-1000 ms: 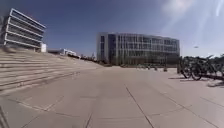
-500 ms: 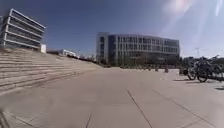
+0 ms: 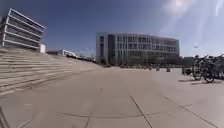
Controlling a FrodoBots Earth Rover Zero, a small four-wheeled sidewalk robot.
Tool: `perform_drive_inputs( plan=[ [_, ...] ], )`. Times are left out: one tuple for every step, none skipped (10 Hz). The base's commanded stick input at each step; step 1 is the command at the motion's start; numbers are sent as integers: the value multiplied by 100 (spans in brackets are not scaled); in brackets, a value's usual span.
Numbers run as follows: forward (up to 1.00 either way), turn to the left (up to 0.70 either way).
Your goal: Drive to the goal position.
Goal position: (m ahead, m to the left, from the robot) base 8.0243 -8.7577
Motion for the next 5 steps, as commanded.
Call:
perform_drive_inputs(
  plan=[
    [70, 0],
    [70, 0],
    [70, 0],
    [70, 0],
    [70, 0]
  ],
)
